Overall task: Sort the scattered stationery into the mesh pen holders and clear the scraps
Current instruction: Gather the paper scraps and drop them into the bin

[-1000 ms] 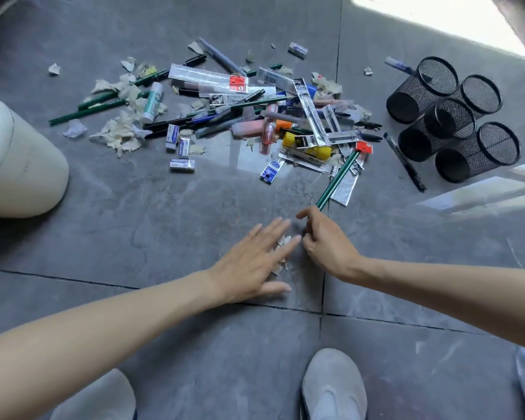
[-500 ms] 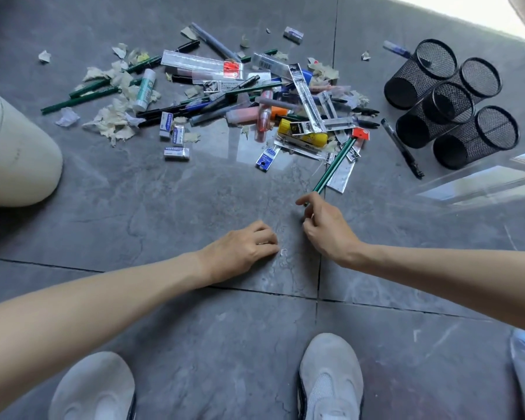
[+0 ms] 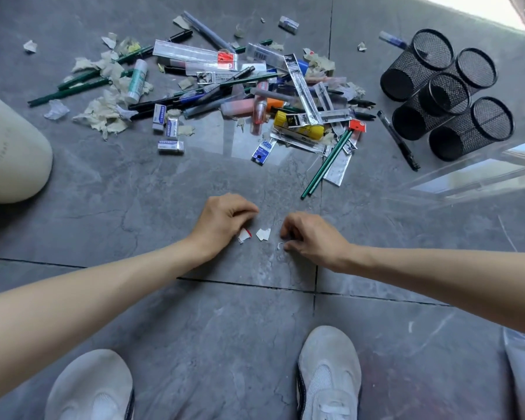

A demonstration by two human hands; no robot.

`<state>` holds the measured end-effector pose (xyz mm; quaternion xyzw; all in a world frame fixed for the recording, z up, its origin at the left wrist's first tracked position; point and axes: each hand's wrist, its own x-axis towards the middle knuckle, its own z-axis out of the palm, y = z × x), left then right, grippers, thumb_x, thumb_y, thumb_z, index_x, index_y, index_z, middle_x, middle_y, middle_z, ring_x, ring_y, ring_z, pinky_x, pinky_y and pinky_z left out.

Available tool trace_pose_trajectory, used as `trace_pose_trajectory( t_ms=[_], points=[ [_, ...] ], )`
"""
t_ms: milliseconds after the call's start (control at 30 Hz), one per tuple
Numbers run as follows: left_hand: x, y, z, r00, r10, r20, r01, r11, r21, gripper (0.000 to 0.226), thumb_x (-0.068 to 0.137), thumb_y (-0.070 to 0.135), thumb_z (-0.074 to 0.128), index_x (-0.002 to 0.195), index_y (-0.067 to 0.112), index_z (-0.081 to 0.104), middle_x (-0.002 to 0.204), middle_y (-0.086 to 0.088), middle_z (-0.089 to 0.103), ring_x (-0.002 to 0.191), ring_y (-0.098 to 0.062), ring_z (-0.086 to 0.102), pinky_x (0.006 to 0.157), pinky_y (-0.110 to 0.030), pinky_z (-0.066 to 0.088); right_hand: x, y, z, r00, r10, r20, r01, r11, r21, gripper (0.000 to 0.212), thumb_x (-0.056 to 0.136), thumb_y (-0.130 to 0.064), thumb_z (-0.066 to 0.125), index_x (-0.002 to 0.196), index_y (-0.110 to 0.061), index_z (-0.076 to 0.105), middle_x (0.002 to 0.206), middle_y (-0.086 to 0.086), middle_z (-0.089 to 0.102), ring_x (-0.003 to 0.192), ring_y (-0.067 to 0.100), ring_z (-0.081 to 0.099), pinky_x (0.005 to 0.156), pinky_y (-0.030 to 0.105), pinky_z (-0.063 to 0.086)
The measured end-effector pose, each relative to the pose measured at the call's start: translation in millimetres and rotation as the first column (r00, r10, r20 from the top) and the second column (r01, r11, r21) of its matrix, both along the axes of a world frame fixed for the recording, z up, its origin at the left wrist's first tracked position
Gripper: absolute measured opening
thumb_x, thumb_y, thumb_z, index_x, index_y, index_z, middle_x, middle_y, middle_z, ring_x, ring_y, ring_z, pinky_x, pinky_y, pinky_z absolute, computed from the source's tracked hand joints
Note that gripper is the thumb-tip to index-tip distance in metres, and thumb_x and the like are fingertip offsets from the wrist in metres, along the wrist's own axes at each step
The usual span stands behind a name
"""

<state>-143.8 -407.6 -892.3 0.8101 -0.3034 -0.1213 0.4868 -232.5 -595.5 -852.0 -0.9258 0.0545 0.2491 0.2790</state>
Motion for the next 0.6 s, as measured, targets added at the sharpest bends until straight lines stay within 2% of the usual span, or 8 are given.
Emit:
trace_pose_trajectory(
  t_ms=[67, 133, 200, 267, 367, 400, 500, 600],
  points=[
    [4, -2, 4, 0.989, 0.070, -0.131, -0.069, 0.998, 0.012, 0.006, 0.076, 0.002, 0.071, 0.080, 0.002, 0.075, 0.078, -0.008, 0.072, 0.075, -0.004, 0.062, 0.069, -0.010, 0.043, 1, 6, 0, 1.000, 0.016, -0.022, -0.016, 1.000, -0.007, 0.014, 0.080, -0.010, 0.067, 0.084, -0.021, 0.059, 0.089, -0.007, 0.057, 0.083, 0.013, 0.052, 0.070, 0.027, 0.039],
    [6, -4, 6, 0.979, 0.090, -0.183, -0.081, 0.995, 0.057, 0.007, 0.077, 0.001, 0.072, 0.082, 0.004, 0.076, 0.079, -0.002, 0.072, 0.071, 0.009, 0.060, 0.069, -0.006, 0.042, 2, 9, 0, 0.998, 0.056, -0.037, -0.057, 0.998, -0.035, 0.017, 0.082, -0.010, 0.063, 0.080, -0.024, 0.055, 0.095, -0.003, 0.060, 0.089, 0.018, 0.056, 0.073, 0.031, 0.042],
    [7, -3, 7, 0.974, 0.098, -0.204, -0.083, 0.993, 0.081, 0.007, 0.077, 0.002, 0.072, 0.082, 0.004, 0.076, 0.080, 0.000, 0.071, 0.070, 0.012, 0.059, 0.070, -0.005, 0.042, 2, 10, 2, 0.994, 0.103, -0.039, -0.105, 0.993, -0.061, 0.019, 0.084, -0.010, 0.059, 0.080, -0.026, 0.049, 0.097, -0.003, 0.059, 0.092, 0.019, 0.056, 0.073, 0.033, 0.042],
    [7, 2, 9, 0.989, 0.035, -0.145, -0.024, 0.996, 0.081, 0.006, 0.077, 0.003, 0.071, 0.081, 0.004, 0.076, 0.078, -0.003, 0.072, 0.073, 0.001, 0.060, 0.069, -0.011, 0.044, -1, 10, 2, 0.993, 0.115, -0.020, -0.116, 0.991, -0.060, 0.016, 0.088, -0.013, 0.055, 0.084, -0.025, 0.045, 0.096, -0.004, 0.056, 0.091, 0.021, 0.055, 0.073, 0.035, 0.042],
    [2, 14, 9, 0.973, -0.204, 0.108, 0.189, 0.973, 0.131, 0.008, 0.076, 0.009, 0.065, 0.075, 0.006, 0.073, 0.072, -0.003, 0.069, 0.069, -0.009, 0.052, 0.066, -0.019, 0.041, -4, 11, 3, 0.996, 0.093, 0.010, -0.093, 0.996, -0.018, 0.013, 0.091, -0.020, 0.055, 0.088, -0.024, 0.043, 0.092, -0.007, 0.053, 0.089, 0.021, 0.054, 0.072, 0.035, 0.041],
    [-2, 17, 8, 0.956, -0.254, 0.145, 0.231, 0.961, 0.155, 0.010, 0.077, 0.011, 0.064, 0.074, 0.007, 0.072, 0.073, -0.003, 0.067, 0.069, -0.011, 0.050, 0.065, -0.021, 0.042, -3, 11, 3, 0.995, 0.098, 0.004, -0.098, 0.995, -0.010, 0.014, 0.090, -0.023, 0.058, 0.092, -0.023, 0.044, 0.090, -0.009, 0.050, 0.088, 0.019, 0.053, 0.071, 0.033, 0.040],
    [-14, 19, 3, 0.935, -0.298, 0.193, 0.261, 0.945, 0.197, 0.021, 0.084, 0.020, 0.054, 0.074, 0.009, 0.069, 0.082, -0.001, 0.064, 0.074, -0.014, 0.048, 0.064, -0.030, 0.046, 1, 12, 5, 0.993, 0.114, -0.016, -0.114, 0.993, -0.013, 0.039, 0.084, -0.033, 0.067, 0.113, -0.020, 0.045, 0.087, -0.015, 0.042, 0.082, 0.011, 0.043, 0.071, 0.029, 0.034],
    [-17, 21, 1, 0.936, -0.289, 0.199, 0.244, 0.944, 0.221, 0.014, 0.082, 0.016, 0.056, 0.080, 0.008, 0.067, 0.088, -0.002, 0.060, 0.079, -0.018, 0.049, 0.063, -0.035, 0.050, 7, 15, 4, 0.996, 0.092, 0.015, -0.091, 0.996, -0.016, 0.042, 0.082, -0.032, 0.069, 0.115, -0.020, 0.046, 0.090, -0.014, 0.050, 0.085, 0.012, 0.046, 0.072, 0.030, 0.037]
  ],
)
